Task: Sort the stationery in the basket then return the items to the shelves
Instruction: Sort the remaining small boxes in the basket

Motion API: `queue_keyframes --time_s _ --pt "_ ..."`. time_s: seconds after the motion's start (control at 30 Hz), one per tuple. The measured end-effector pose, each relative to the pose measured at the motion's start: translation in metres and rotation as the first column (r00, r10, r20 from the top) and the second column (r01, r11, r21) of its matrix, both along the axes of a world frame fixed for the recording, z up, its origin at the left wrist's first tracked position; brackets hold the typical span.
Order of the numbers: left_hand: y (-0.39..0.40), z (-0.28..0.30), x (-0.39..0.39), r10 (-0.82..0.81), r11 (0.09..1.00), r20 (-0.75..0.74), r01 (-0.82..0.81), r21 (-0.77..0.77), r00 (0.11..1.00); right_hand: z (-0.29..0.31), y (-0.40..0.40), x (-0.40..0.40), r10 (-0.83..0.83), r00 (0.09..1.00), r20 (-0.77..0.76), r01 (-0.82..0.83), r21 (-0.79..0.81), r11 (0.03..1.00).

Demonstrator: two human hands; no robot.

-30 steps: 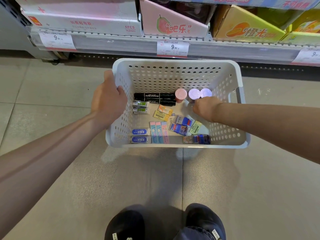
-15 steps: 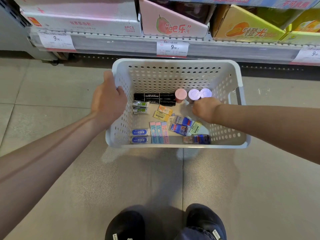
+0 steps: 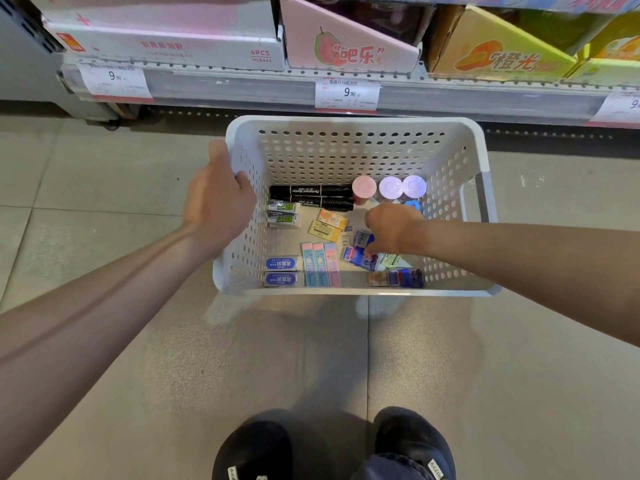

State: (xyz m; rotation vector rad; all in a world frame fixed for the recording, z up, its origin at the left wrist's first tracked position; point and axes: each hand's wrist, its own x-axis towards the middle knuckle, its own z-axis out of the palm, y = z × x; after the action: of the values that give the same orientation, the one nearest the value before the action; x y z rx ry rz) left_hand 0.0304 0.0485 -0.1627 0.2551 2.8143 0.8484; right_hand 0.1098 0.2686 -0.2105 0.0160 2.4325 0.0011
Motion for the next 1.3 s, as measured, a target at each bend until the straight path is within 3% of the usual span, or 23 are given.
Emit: queue_keyframes --time_s 0.23,0.43,0.53,0.6,0.7,0.93,1.13,1.3 --pt "-0.001 -0.002 -0.001 -0.004 1.0 -0.009 0.004 0.013 1.0 -0.013 -0.004 0.004 -0.092 0.995 0.031 0.093 -0.032 0.995" --pt "-0.002 -0.002 -0.002 -0.001 1.0 -0.002 0.001 0.015 1.0 -0.012 0.001 0.002 -0.055 0.996 0.076 0.061 -0.081 0.995" --pt "-0.001 -0.002 -0.002 0.006 1.0 -0.001 -0.006 0.012 1.0 -0.008 -0.004 0.006 0.046 0.999 0.011 -0.046 0.031 0.998" --pt "-0.001 -0.001 -0.002 0.01 1.0 0.001 -0.01 0.013 1.0 -0.005 -0.008 0.01 0.205 0.974 -0.096 -0.197 0.086 0.977" --pt "-0.002 0.0 -0.001 0.0 1.0 -0.002 0.0 0.022 1.0 -0.005 -0.013 0.012 0.43 0.89 -0.155 -0.429 0.038 0.902" --pt "0.0 0.001 0.0 0.005 1.0 -0.002 -0.005 0.011 1.0 -0.007 -0.021 0.006 0.532 0.84 -0.106 -0.534 0.018 0.845" --pt "-0.001 0.001 0.0 -0.004 1.0 -0.016 0.004 0.019 1.0 -0.017 -0.021 0.01 0.279 0.957 -0.08 -0.285 -0.083 0.955" --pt "0.0 0.0 0.0 -0.004 1.0 -0.017 0.005 0.028 1.0 -0.018 -0.024 0.008 0.048 0.999 -0.023 -0.05 -0.125 0.991"
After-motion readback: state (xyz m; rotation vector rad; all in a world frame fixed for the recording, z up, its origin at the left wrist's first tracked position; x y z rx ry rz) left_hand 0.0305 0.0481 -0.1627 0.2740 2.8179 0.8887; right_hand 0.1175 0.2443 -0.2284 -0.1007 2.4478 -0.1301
